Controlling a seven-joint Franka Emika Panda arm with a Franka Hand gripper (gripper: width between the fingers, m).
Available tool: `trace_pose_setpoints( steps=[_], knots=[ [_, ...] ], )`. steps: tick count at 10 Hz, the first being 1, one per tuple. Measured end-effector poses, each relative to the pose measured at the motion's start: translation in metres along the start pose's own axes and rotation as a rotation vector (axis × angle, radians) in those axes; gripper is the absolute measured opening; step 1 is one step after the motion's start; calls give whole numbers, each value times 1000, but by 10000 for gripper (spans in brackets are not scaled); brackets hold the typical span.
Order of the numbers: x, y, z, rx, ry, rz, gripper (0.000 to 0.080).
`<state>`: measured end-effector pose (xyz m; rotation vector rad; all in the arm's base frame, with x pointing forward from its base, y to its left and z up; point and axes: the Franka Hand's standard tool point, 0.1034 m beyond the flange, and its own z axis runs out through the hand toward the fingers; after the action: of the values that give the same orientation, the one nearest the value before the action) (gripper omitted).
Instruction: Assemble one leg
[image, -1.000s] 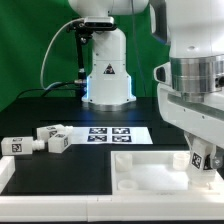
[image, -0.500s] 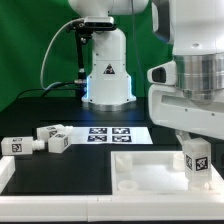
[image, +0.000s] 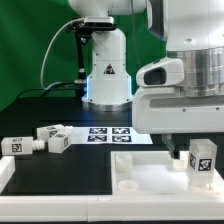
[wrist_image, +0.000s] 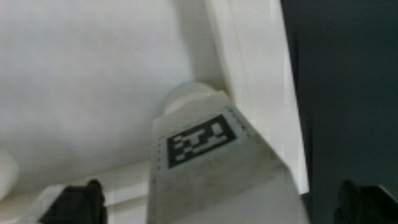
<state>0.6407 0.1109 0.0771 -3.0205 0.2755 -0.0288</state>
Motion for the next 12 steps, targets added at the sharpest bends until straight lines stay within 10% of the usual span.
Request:
trace_pose_setpoints(
  steps=[2,6,12],
  knots=[
    [0,-4,2,-27,2,-159,649],
    [1,-2,2,-26,4,16,291],
    [1,-2,4,-17,38,797,290]
  ],
)
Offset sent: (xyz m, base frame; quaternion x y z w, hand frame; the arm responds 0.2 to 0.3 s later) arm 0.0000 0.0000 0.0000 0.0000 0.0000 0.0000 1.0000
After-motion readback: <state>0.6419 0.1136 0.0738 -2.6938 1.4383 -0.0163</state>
